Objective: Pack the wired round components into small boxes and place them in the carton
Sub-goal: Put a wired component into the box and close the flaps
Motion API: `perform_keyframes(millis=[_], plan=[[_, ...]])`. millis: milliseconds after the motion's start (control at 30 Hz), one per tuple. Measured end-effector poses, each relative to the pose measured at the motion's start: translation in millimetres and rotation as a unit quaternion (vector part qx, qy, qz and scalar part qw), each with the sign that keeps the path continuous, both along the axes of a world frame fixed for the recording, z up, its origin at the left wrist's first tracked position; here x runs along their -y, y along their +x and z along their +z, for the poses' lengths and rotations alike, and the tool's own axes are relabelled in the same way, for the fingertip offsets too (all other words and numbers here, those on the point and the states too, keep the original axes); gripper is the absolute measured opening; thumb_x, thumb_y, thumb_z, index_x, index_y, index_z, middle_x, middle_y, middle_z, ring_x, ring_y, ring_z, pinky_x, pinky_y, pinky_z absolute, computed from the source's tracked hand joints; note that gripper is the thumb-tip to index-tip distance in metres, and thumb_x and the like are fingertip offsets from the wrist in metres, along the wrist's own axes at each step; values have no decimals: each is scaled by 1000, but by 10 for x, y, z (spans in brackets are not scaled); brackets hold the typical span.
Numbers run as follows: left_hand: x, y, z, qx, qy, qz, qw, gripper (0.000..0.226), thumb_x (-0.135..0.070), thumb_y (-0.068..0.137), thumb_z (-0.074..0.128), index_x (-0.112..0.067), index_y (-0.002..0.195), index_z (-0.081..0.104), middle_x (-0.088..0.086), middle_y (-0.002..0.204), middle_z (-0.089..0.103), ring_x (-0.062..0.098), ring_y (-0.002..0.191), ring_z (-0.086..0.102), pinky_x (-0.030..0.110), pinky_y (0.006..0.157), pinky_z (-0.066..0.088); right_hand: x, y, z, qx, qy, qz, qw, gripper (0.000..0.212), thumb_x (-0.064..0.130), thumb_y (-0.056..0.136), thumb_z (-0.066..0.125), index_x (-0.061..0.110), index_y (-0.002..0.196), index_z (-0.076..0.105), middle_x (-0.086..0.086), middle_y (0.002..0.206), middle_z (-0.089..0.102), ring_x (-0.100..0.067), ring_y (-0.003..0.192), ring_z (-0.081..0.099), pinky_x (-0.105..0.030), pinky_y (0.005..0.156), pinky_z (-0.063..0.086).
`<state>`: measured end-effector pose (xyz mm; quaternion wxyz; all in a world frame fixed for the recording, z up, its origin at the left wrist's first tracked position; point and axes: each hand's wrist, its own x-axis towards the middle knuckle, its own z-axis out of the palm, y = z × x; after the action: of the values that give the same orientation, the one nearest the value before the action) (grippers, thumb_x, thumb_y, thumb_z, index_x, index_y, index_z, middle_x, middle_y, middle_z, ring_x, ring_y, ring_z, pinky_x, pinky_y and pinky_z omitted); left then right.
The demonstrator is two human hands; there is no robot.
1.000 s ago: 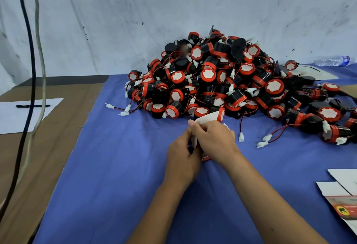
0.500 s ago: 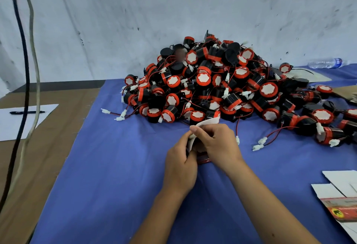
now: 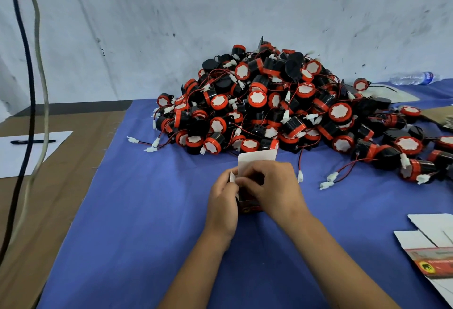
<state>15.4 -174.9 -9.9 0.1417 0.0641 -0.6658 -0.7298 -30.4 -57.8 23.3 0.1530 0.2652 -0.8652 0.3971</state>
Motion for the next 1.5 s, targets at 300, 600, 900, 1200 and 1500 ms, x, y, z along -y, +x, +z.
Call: perform_keyframes(millis=[300,600,900,1200,1500], plan=[[-50,-16,-14,11,11,10,1000,39,-29,90,40,-18,110,71,2,104,77,18,98,73,28,75,59,-75,76,94,-32,120,103,987,18,1,87,66,16,94,73,5,94,68,-13,89,60,-28,75,49],[-5,2,19,29,-25,2,999,29,-22,102,42,-19,106,70,1,100,76,15,90,71,23,70,58,-43,30,298,43,178,87,979,22,8,81,63,30,82,59,8,86,69,-14,84,61,-40,73,55],[22,2,26,31,-73,-24,997,27,0,96,53,-19,107,68,4,98,74,13,83,71,20,66,56,6,64,262,45,205,0,978,22,2,85,66,21,90,77,3,94,73,-18,89,65,-35,79,57],[12,20,25,13,-65,-37,997,25,-14,93,49,-22,107,68,-1,99,75,16,91,73,24,71,59,-121,63,275,19,209,58,976,17,12,94,66,23,94,80,5,103,69,-13,99,61,-31,84,52],[28,17,35,20,-50,-41,998,25,-21,88,50,-22,105,69,4,98,73,15,85,68,24,68,56,-172,49,294,8,264,126,956,26,15,98,54,23,95,79,9,106,54,-12,107,44,-22,89,39]])
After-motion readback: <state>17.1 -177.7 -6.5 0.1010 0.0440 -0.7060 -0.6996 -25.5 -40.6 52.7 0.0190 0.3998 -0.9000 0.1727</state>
